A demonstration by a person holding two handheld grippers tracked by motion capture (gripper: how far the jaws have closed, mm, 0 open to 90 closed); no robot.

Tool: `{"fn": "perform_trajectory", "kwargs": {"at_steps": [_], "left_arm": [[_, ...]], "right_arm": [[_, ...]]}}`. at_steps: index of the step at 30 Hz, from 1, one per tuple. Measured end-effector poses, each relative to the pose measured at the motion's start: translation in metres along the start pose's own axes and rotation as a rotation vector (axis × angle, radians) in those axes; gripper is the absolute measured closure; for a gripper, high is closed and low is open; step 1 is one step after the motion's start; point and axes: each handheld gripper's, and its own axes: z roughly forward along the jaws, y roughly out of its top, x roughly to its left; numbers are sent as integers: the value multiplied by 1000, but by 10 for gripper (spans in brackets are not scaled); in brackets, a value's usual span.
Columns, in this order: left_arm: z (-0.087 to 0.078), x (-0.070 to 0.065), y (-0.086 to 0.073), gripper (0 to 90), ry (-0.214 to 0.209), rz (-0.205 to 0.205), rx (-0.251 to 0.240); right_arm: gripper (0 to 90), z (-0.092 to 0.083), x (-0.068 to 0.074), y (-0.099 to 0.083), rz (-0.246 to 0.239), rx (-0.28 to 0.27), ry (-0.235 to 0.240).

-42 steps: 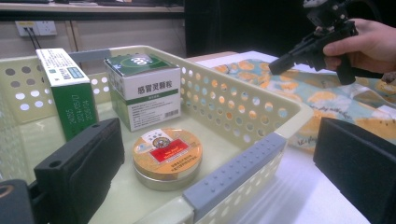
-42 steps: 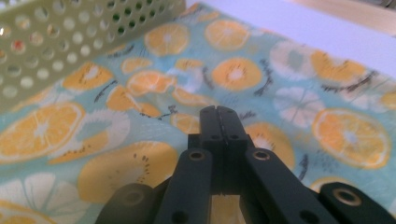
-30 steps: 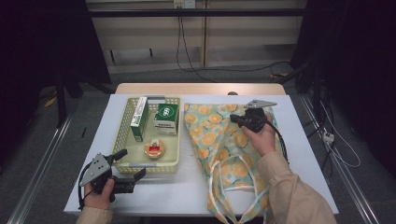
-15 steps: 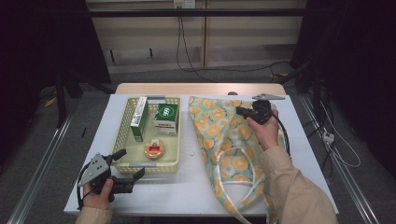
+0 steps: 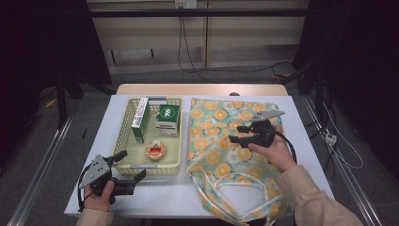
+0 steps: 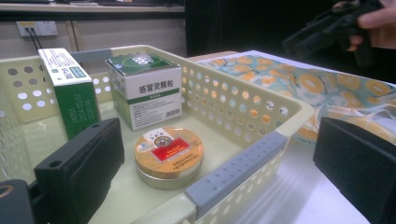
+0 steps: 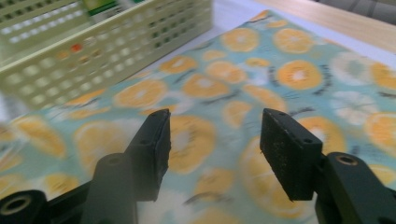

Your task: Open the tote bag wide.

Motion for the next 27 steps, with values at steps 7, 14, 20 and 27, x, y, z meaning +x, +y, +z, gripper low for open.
{"fn": "perform_trajectory", "kwargs": {"at_steps": [7,14,20,27], "left_arm": [[0,0,0,18,0,4,5],[1,0,-1,18,0,2,9],[1,-1,0,18,1,8,8],[2,-1,-1,18,-1,1,11]], "right_arm": [[448,-1,30,-25,-69,41,77],[506,-7,44,-49,-79,42,121],[556,-7,50,-66,-116,83,130],[699,1,52,-77,-143,125,133]]}}
